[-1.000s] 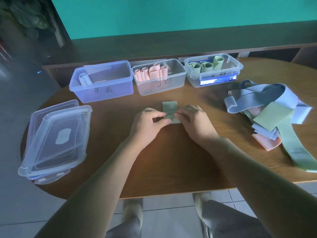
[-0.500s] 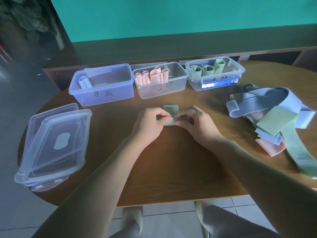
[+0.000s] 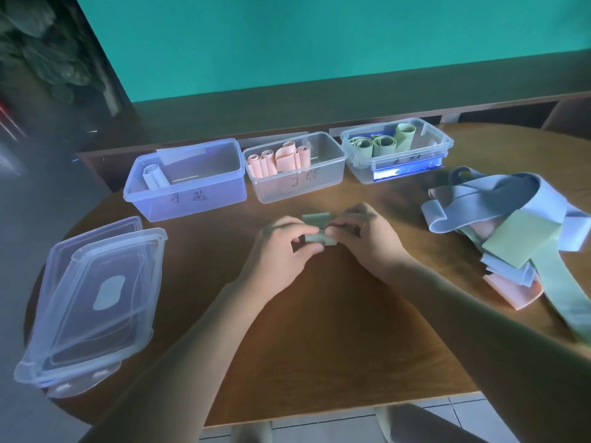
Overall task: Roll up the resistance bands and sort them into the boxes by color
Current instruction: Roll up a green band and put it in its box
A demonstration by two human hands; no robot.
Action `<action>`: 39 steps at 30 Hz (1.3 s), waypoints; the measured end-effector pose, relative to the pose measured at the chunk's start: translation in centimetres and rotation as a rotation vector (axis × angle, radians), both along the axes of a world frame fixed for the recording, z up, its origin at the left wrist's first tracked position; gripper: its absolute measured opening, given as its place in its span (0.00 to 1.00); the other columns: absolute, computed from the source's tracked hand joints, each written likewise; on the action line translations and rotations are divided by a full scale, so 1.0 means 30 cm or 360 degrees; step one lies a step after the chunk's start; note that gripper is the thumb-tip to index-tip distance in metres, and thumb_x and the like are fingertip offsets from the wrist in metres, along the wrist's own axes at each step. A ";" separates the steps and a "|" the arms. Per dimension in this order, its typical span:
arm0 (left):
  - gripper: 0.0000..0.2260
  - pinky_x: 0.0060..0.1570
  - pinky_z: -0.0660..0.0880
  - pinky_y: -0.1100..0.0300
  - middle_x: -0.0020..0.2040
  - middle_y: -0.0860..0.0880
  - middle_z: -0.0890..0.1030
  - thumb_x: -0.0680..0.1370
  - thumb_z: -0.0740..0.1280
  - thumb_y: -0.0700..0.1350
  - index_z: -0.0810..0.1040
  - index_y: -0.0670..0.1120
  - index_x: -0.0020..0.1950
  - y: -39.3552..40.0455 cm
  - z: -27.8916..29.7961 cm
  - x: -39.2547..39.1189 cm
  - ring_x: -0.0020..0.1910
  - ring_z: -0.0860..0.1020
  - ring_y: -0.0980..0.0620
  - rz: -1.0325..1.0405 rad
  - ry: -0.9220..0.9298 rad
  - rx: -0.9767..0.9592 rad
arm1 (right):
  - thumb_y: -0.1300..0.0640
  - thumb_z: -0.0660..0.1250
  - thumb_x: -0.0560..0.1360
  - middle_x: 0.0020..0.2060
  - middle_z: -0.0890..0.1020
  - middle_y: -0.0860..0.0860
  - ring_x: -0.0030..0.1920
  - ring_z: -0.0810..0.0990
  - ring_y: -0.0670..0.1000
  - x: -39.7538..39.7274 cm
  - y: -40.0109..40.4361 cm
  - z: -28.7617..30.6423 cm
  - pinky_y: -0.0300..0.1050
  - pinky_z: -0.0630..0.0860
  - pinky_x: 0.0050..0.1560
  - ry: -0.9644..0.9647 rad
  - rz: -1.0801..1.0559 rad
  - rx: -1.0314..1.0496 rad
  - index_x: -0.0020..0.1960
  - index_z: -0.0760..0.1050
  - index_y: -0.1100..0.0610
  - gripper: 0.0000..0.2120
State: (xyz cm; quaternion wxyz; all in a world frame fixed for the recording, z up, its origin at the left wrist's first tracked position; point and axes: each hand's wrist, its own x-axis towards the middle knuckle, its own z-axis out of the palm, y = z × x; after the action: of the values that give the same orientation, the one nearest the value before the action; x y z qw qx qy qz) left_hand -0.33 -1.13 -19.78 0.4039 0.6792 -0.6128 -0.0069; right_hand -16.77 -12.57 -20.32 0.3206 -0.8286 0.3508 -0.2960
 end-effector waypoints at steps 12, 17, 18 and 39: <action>0.06 0.49 0.75 0.64 0.48 0.53 0.79 0.75 0.76 0.45 0.87 0.47 0.51 -0.082 -0.006 0.000 0.46 0.76 0.59 0.0254 0.0236 -0.0049 | 0.44 0.75 0.73 0.51 0.77 0.39 0.52 0.78 0.45 0.021 -0.024 0.003 0.46 0.75 0.53 0.0199 -0.0029 -0.0035 0.60 0.81 0.41 0.16; 0.03 0.50 0.75 0.60 0.49 0.50 0.78 0.79 0.69 0.38 0.83 0.43 0.50 -0.083 -0.017 -0.015 0.48 0.76 0.54 0.0122 -0.0106 -0.0105 | 0.42 0.73 0.74 0.47 0.77 0.40 0.51 0.78 0.44 0.023 -0.030 0.012 0.45 0.74 0.52 0.0236 -0.0045 -0.0017 0.59 0.80 0.38 0.14; 0.04 0.51 0.74 0.60 0.51 0.49 0.78 0.80 0.68 0.39 0.83 0.43 0.51 -0.083 -0.019 -0.017 0.50 0.76 0.52 0.0117 -0.0138 -0.0090 | 0.42 0.73 0.73 0.46 0.76 0.40 0.50 0.78 0.44 0.024 -0.031 0.013 0.45 0.74 0.51 0.0217 -0.0066 -0.0007 0.59 0.80 0.39 0.15; 0.06 0.54 0.71 0.61 0.50 0.48 0.83 0.77 0.72 0.39 0.85 0.44 0.52 -0.169 -0.017 0.025 0.53 0.77 0.48 0.0099 -0.0276 -0.0181 | 0.46 0.58 0.84 0.55 0.76 0.49 0.59 0.76 0.55 0.072 -0.106 -0.005 0.53 0.69 0.62 0.0458 -0.0019 -0.0334 0.65 0.78 0.47 0.15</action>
State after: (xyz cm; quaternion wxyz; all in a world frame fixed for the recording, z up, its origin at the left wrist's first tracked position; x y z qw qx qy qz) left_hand 0.41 -6.19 -20.28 0.3874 0.6719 -0.6234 0.0992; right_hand -14.61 -15.74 -20.47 0.1771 -0.8892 0.3651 -0.2112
